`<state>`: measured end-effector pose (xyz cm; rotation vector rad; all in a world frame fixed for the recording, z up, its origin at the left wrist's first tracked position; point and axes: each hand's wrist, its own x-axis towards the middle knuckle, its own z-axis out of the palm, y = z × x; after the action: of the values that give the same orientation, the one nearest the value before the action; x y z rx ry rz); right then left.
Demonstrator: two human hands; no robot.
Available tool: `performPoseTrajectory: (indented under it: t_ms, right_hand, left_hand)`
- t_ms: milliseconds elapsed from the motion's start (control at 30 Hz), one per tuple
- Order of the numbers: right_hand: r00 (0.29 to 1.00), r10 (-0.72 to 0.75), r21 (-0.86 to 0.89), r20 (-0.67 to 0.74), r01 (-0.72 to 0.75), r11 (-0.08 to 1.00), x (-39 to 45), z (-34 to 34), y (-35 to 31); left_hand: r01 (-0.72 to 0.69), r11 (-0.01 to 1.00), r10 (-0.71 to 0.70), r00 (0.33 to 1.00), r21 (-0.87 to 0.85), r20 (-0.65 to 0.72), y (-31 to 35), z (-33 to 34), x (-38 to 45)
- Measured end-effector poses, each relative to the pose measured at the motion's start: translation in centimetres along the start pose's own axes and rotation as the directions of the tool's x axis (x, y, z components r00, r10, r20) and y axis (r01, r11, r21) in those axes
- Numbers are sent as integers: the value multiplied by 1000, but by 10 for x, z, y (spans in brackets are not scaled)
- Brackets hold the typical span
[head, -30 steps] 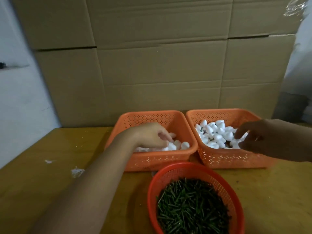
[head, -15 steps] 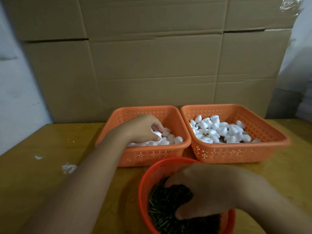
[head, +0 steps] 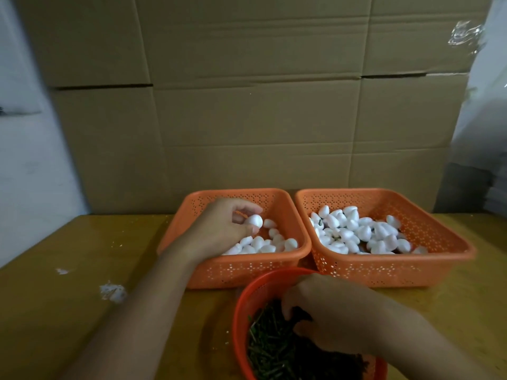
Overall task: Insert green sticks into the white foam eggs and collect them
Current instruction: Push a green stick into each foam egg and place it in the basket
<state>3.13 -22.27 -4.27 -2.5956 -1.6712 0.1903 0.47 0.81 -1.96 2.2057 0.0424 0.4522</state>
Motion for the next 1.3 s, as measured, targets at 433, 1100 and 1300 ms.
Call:
performPoseTrajectory:
  t_ms: [433, 1100, 1300]
  right_hand:
    - [999, -27, 109, -28, 30, 994, 4, 1, 8]
    - [999, -14, 66, -35, 17, 998, 4, 5, 2]
    - [998, -28, 79, -52, 32, 996, 4, 5, 3]
  left_hand:
    - [-167, 916, 151, 986, -365, -72, 7, -2, -23]
    - [7, 698, 103, 989, -716, 110, 54, -10, -38]
    - [37, 658, 107, 984, -752, 143, 47, -12, -36]
